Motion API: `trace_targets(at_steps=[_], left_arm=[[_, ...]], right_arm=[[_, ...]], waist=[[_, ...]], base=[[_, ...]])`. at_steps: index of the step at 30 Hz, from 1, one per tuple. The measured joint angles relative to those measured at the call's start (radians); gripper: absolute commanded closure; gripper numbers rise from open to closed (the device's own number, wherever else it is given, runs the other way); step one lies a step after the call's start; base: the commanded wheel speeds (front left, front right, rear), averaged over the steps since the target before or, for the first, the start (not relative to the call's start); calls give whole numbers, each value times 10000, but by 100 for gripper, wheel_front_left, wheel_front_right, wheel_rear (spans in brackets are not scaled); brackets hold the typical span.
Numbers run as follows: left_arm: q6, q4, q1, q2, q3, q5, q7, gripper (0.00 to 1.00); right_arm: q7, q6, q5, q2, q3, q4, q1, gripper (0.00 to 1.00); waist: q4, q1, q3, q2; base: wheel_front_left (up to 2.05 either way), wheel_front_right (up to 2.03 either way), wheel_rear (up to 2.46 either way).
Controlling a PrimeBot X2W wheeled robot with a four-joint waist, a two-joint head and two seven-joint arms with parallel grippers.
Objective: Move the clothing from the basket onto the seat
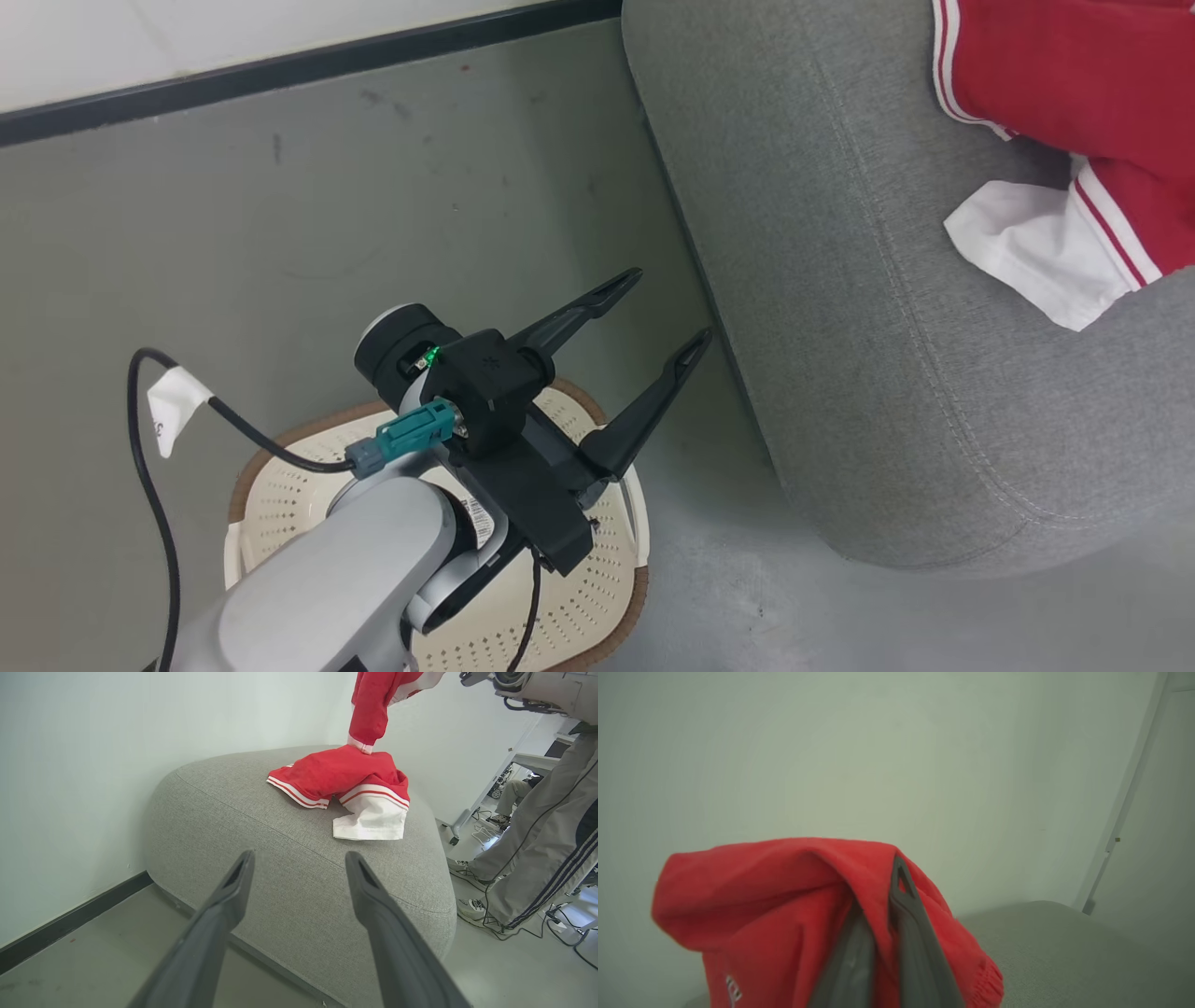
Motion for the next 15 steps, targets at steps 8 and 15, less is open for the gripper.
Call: trace_targets(at_steps=[8,15], left_arm=[[-67,52,-98,180,82,0,-21,0],[-67,121,-100,35,100,-2,-100,0]], right_arm=[[-2,-71,-598,347,464,968,-95,100],[2,-71,-675,769,838,2548,828,100]], waist=[[328,-1,379,0],[341,-2,354,0]], base=[[0,0,0],[0,0,0]])
